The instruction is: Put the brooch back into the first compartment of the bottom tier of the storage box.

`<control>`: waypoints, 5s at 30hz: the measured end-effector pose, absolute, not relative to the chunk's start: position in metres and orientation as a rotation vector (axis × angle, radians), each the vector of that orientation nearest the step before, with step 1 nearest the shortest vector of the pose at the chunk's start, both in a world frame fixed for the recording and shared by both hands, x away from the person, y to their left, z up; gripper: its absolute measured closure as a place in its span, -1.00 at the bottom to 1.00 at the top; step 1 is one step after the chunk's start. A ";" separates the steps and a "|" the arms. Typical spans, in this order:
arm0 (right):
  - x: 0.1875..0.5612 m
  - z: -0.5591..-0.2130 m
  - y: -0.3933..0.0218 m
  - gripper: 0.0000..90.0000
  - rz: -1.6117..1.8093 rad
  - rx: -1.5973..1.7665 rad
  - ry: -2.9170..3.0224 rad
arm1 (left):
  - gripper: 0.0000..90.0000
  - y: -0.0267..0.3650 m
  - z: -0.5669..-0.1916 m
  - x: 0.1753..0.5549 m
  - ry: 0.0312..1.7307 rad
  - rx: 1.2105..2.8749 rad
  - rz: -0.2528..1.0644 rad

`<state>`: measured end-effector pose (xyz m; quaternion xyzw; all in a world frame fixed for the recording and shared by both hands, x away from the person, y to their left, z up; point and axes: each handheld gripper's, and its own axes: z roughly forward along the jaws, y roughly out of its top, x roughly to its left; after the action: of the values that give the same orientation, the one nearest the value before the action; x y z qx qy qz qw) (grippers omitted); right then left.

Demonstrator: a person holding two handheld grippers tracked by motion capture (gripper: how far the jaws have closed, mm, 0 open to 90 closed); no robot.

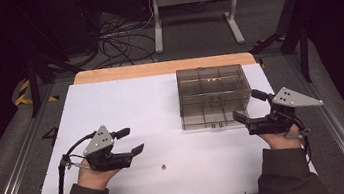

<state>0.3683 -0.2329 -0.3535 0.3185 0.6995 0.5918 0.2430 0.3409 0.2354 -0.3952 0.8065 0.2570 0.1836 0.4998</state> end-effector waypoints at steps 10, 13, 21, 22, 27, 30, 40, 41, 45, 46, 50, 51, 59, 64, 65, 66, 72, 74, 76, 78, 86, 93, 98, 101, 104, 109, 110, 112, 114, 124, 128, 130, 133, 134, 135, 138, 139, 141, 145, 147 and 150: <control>0.368 -0.353 -0.234 -0.99 1.627 0.870 1.908 | -0.31 0.224 -0.406 0.342 0.605 1.995 0.413; 0.368 -0.353 -0.234 -0.99 1.625 0.870 1.909 | -0.29 0.220 -0.409 0.342 0.598 2.006 0.403; 0.367 -0.353 -0.234 -0.99 1.621 0.872 1.909 | -0.24 0.210 -0.417 0.341 0.582 2.044 0.372; 0.367 -0.353 -0.234 -0.99 1.621 0.872 1.908 | -0.24 0.209 -0.418 0.341 0.577 2.050 0.376; 0.367 -0.353 -0.234 -0.99 1.622 0.871 1.909 | -0.19 0.204 -0.423 0.341 0.572 2.073 0.358; 0.367 -0.353 -0.234 -0.99 1.618 0.871 1.910 | -0.16 0.201 -0.425 0.342 0.566 2.090 0.351; 0.367 -0.353 -0.233 -0.99 1.619 0.868 1.912 | -0.05 0.193 -0.434 0.343 0.563 2.134 0.324; 0.367 -0.352 -0.234 -0.99 1.619 0.869 1.910 | -0.03 0.192 -0.435 0.343 0.562 2.139 0.318; 0.367 -0.352 -0.234 -0.99 1.619 0.869 1.908 | 0.02 0.191 -0.437 0.344 0.564 2.157 0.297; 0.367 -0.352 -0.234 -0.99 1.619 0.868 1.908 | 0.03 0.190 -0.438 0.344 0.568 2.160 0.291; 0.367 -0.352 -0.234 -0.99 1.618 0.866 1.909 | 0.10 0.188 -0.441 0.344 0.562 2.173 0.274; 0.367 -0.352 -0.234 -0.99 1.618 0.865 1.909 | 0.13 0.187 -0.441 0.344 0.557 2.180 0.275; 0.366 -0.352 -0.234 -0.99 1.620 0.868 1.909 | 0.22 0.179 -0.448 0.344 0.545 2.214 0.239; 0.366 -0.352 -0.234 -0.99 1.621 0.864 1.911 | 0.32 0.176 -0.452 0.344 0.544 2.241 0.218; 0.366 -0.352 -0.234 -0.99 1.620 0.867 1.910 | 0.34 0.176 -0.453 0.344 0.543 2.247 0.217; 0.366 -0.352 -0.234 -0.99 1.621 0.868 1.909 | 0.35 0.176 -0.453 0.344 0.546 2.249 0.214; 0.366 -0.351 -0.234 -0.99 1.620 0.867 1.911 | 0.42 0.172 -0.456 0.344 0.540 2.263 0.199; 0.366 -0.351 -0.233 -0.99 1.620 0.864 1.912 | 0.43 0.170 -0.457 0.344 0.532 2.281 0.211; 0.366 -0.351 -0.233 -0.99 1.620 0.864 1.913 | 0.45 0.168 -0.458 0.344 0.531 2.286 0.212; 0.366 -0.351 -0.233 -0.98 1.620 0.863 1.913 | 0.48 0.167 -0.459 0.343 0.532 2.291 0.210; 0.366 -0.351 -0.234 -0.98 1.620 0.866 1.912 | 0.61 0.165 -0.461 0.343 0.531 2.314 0.210; 0.366 -0.351 -0.233 -0.98 1.624 0.862 1.911 | 0.74 0.165 -0.462 0.343 0.531 2.318 0.217; 0.366 -0.351 -0.233 -0.98 1.621 0.859 1.914 | 0.75 0.164 -0.463 0.342 0.530 2.315 0.221; 0.366 -0.351 -0.233 -0.98 1.621 0.859 1.914 | 0.75 0.164 -0.463 0.342 0.522 2.317 0.227; 0.366 -0.351 -0.233 -0.98 1.620 0.859 1.914 | 0.75 0.164 -0.463 0.341 0.509 2.317 0.217; 0.366 -0.351 -0.233 -0.98 1.619 0.857 1.914 | 0.75 0.164 -0.462 0.341 0.506 2.310 0.226; 0.366 -0.351 -0.233 -0.98 1.619 0.858 1.915 | 0.75 0.164 -0.462 0.341 0.506 2.310 0.226; 0.366 -0.351 -0.233 -0.98 1.620 0.858 1.915 | 0.75 0.164 -0.461 0.341 0.506 2.300 0.234; 0.366 -0.351 -0.233 -0.98 1.619 0.860 1.914 | 0.75 0.165 -0.460 0.341 0.508 2.299 0.236; 0.366 -0.351 -0.233 -0.98 1.622 0.860 1.915 | 0.75 0.164 -0.455 0.341 0.511 2.270 0.252; 0.366 -0.351 -0.233 -0.98 1.629 0.858 1.914 | 0.75 0.164 -0.452 0.342 0.506 2.260 0.261; 0.366 -0.351 -0.233 -0.98 1.627 0.860 1.914 | 0.75 0.164 -0.450 0.343 0.513 2.251 0.263; 0.365 -0.351 -0.234 -0.98 1.629 0.862 1.916 | 0.75 0.164 -0.448 0.344 0.509 2.237 0.267; 0.365 -0.351 -0.234 -0.98 1.630 0.862 1.915 | 0.75 0.164 -0.447 0.344 0.510 2.235 0.269; 0.365 -0.351 -0.234 -0.98 1.630 0.861 1.914 | 0.75 0.164 -0.447 0.344 0.510 2.235 0.269; 0.365 -0.351 -0.235 -0.98 1.630 0.859 1.912 | 0.75 0.162 -0.446 0.346 0.506 2.237 0.273; 0.365 -0.351 -0.235 -0.98 1.631 0.859 1.911 | 0.75 0.162 -0.445 0.346 0.507 2.235 0.274; 0.365 -0.351 -0.235 -0.98 1.632 0.861 1.910 | 0.75 0.162 -0.445 0.346 0.509 2.233 0.274; 0.365 -0.351 -0.235 -0.98 1.632 0.863 1.909 | 0.75 0.160 -0.442 0.348 0.504 2.230 0.279; 0.365 -0.351 -0.235 -0.98 1.631 0.862 1.910 | 0.75 0.158 -0.442 0.348 0.505 2.228 0.277; 0.365 -0.351 -0.235 -0.98 1.631 0.862 1.911 | 0.75 0.157 -0.441 0.349 0.502 2.227 0.283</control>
<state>0.3651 -0.2349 -0.3509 0.3150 0.6984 0.5960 0.2404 0.3489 0.1567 -0.4409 0.8838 0.1991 0.1121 0.4083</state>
